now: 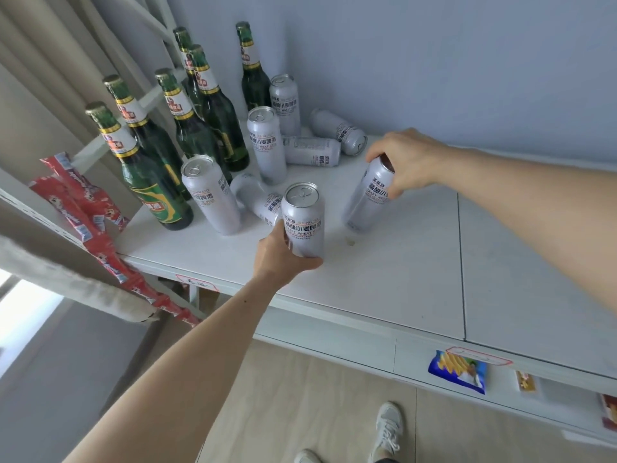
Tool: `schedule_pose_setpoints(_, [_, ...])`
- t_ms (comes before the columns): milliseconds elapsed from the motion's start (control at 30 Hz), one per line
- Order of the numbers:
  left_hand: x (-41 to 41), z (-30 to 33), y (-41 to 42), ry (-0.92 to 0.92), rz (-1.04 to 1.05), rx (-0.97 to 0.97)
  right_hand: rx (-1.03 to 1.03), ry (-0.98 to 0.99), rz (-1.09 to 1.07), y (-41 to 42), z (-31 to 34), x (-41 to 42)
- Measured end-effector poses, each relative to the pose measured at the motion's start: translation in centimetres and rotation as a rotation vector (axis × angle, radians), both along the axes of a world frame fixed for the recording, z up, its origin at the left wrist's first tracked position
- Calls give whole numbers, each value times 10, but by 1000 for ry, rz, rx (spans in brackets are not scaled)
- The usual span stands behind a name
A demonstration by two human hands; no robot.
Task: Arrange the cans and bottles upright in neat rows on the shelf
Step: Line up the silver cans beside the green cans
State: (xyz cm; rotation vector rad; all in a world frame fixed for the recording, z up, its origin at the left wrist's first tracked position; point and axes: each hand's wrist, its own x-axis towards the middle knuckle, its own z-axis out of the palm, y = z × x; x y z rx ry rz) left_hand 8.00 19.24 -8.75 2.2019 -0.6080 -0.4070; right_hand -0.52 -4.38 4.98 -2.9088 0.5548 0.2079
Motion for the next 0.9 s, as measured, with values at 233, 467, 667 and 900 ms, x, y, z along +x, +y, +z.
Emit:
schedule_pose_setpoints(233, [0,-4,-12,-10,1,1,37,-55,55,3,-7,6])
schedule_pose_setpoints(467, [-2,-6,-12,27,-32,-22,78,-24,62,9,-16,13])
schedule_pose_setpoints(667, [2,-5,-10,16,-39,-7,107,-108,-33,15,-16,16])
schedule_pose_setpoints(900, [0,-7,-11,2,-27,-7,116,-32,-128,18,-10,12])
